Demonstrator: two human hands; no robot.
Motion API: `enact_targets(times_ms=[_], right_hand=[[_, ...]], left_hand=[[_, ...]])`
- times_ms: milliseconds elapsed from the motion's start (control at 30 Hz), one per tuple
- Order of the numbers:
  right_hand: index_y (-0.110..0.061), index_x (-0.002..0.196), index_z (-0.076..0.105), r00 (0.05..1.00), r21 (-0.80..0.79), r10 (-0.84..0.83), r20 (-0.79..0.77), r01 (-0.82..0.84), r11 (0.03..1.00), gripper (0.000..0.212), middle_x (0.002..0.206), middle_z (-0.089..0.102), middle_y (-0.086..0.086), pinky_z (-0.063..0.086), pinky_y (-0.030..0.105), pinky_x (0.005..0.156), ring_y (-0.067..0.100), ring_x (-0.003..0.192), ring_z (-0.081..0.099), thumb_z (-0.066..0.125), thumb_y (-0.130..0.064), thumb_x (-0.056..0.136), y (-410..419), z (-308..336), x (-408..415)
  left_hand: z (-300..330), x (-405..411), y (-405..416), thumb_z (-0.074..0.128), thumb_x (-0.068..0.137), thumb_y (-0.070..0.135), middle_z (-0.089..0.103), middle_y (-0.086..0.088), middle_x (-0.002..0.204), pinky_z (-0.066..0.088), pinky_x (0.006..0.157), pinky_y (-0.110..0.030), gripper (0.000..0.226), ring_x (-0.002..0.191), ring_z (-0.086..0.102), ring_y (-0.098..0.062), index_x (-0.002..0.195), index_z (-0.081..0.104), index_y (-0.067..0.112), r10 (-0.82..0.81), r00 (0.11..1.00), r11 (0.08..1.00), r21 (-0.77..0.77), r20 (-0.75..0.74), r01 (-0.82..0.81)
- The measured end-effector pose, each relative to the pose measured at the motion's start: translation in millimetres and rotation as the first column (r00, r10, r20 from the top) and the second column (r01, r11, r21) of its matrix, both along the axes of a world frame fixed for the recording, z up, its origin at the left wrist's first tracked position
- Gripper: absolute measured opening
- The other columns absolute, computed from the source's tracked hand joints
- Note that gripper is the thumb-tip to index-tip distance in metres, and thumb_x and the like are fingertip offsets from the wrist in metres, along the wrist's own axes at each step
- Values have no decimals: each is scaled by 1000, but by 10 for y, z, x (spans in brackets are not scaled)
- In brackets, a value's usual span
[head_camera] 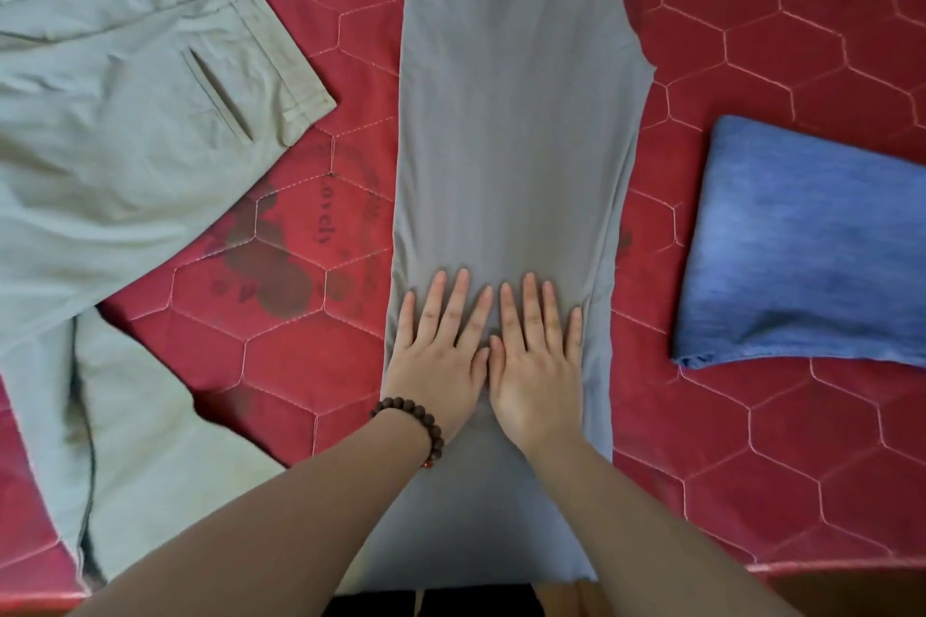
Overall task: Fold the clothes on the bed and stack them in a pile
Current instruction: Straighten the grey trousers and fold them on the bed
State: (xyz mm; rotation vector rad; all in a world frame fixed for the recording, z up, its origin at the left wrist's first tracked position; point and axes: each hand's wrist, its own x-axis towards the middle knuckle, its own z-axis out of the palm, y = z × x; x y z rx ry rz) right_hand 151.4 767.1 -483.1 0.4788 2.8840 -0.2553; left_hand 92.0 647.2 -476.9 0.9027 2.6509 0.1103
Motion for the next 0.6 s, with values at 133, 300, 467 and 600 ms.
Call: enact_targets(times_ms=[133, 300, 467, 600], right_hand=[[-19, 153, 12, 999, -2, 34, 12, -34, 999, 55, 161, 11, 7, 12, 51, 120, 23, 150, 7, 22, -35, 101, -71, -5, 253], [-20, 154, 7, 994, -3, 109, 27, -109, 994, 56, 162, 2, 7, 5, 49, 122, 22, 150, -2, 19, -38, 102, -138, 0, 657], [-19, 154, 15, 995, -15, 95, 44, -94, 995, 57, 162, 8, 8, 7, 49, 121, 23, 150, 3, 21, -37, 101, -297, 47, 1199], [-16, 154, 20, 997, -38, 77, 28, -76, 996, 56, 161, 13, 11, 14, 49, 121, 26, 150, 6, 28, -35, 102, -446, 60, 1627]], left_hand=[[-30, 326, -89, 10, 101, 41, -8, -8, 162, -4, 120, -49, 59, 149, -12, -29, 154, -5, 20, 51, 999, 999, -13, -12, -51], [-26, 826, -192, 14, 100, 39, -4, -10, 162, 1, 120, -50, 59, 149, -7, -30, 154, 1, 19, 132, 991, 991, -4, -6, -132], [24, 1349, -352, 14, 100, 41, -4, -12, 161, 4, 120, -50, 60, 149, -5, -33, 154, 3, 17, 111, 993, 993, -27, 30, -111], [58, 1624, -549, 20, 99, 44, 1, -13, 161, 5, 120, -48, 64, 149, -2, -33, 154, 8, 16, 42, 997, 999, -22, 71, -40]])
